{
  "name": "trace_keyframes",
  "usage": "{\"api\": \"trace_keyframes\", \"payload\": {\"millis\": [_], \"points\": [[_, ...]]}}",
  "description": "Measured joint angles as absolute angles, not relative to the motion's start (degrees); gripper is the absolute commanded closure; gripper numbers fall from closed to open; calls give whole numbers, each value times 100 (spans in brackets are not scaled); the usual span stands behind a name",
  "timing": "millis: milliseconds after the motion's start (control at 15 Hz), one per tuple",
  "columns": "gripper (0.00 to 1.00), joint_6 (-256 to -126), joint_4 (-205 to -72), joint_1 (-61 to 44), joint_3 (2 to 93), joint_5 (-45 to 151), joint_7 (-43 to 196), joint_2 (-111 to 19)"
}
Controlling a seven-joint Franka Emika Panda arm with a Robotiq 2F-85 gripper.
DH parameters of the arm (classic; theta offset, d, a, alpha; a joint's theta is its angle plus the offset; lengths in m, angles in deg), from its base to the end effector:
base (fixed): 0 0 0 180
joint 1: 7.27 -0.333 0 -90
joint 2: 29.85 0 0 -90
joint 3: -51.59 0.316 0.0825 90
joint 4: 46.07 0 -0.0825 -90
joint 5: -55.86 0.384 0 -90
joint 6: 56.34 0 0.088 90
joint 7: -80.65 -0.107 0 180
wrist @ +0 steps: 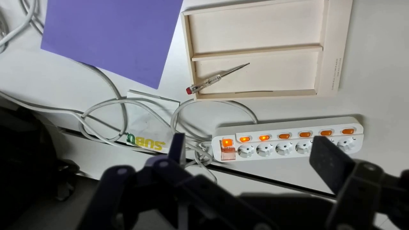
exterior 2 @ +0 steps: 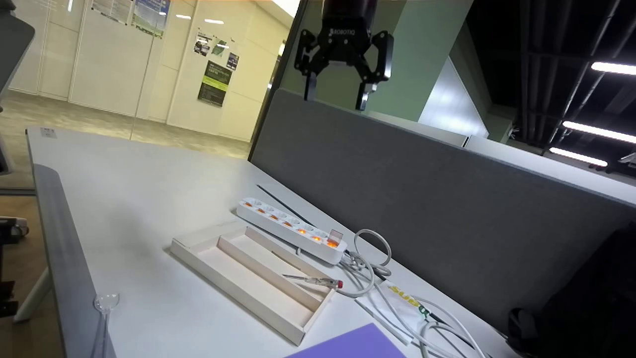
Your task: Put the pen on the blue mat
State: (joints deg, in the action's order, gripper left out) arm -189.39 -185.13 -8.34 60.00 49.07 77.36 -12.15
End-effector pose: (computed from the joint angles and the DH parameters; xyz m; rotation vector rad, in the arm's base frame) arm 0.4554 0.0756 0.4414 2.9963 0.2673 0.3217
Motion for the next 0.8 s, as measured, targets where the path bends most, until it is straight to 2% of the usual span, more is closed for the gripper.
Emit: {"api": "trace_keyframes", "payload": {"millis": [800], "points": [[0, -18955, -17508, -833, 5800, 4882, 7736, -2971]]}}
